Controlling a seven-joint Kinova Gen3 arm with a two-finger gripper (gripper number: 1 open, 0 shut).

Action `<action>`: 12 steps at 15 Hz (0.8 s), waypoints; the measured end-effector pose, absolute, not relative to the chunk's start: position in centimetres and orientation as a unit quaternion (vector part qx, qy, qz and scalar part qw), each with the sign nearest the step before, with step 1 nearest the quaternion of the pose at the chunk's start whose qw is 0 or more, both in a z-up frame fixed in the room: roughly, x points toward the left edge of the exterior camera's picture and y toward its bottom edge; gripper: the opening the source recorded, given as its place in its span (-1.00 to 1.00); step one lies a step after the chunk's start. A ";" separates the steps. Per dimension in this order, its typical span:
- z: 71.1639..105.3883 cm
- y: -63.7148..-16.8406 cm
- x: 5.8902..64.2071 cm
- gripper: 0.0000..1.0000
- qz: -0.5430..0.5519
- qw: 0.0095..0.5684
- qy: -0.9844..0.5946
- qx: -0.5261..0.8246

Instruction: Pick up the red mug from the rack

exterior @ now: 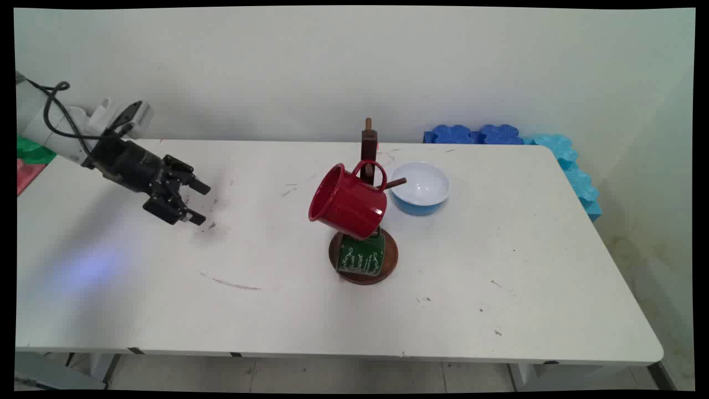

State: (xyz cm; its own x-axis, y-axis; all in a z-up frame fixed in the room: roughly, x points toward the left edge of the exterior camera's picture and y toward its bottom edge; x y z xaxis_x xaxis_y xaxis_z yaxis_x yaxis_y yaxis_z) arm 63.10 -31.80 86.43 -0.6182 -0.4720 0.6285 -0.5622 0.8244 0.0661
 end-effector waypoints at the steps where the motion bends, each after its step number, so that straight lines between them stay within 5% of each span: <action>1: 86.9 -31.8 62.7 1.00 0.068 0.330 -0.896 0.289; 12: 92.7 -32.0 57.3 1.00 0.072 0.361 -0.883 0.292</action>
State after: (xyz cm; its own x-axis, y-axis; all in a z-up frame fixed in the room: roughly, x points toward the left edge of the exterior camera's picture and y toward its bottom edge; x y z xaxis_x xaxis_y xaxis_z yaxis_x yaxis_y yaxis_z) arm 57.27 -32.03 92.74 -0.5694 -0.4629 0.6793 -0.5670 0.8195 0.0832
